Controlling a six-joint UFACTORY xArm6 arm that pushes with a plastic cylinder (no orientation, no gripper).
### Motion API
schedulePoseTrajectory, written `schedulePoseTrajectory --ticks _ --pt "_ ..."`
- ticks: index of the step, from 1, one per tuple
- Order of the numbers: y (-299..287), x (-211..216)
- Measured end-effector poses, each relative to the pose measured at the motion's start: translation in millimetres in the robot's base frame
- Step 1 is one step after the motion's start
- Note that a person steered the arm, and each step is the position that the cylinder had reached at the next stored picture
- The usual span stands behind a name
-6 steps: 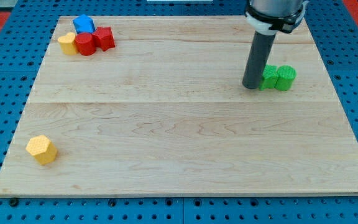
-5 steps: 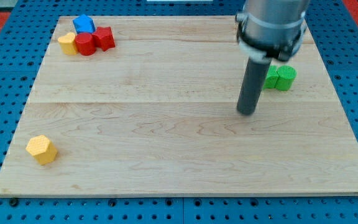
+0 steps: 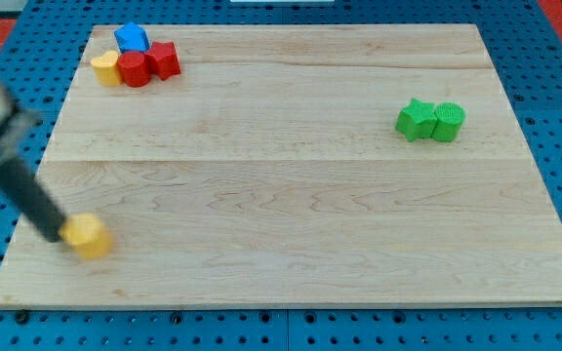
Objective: Push the yellow hexagon towards the center
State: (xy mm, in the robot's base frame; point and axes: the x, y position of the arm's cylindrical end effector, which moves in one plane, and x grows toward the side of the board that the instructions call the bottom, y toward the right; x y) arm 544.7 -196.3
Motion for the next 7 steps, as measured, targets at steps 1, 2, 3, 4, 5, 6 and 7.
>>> schedulePoseTrajectory --ticks 1,2,3,4,5,6,7 --pt "47 39" --pt "42 59" --pt "87 23" --pt "105 -12" --pt "154 21" --pt "151 53" --pt "195 34"
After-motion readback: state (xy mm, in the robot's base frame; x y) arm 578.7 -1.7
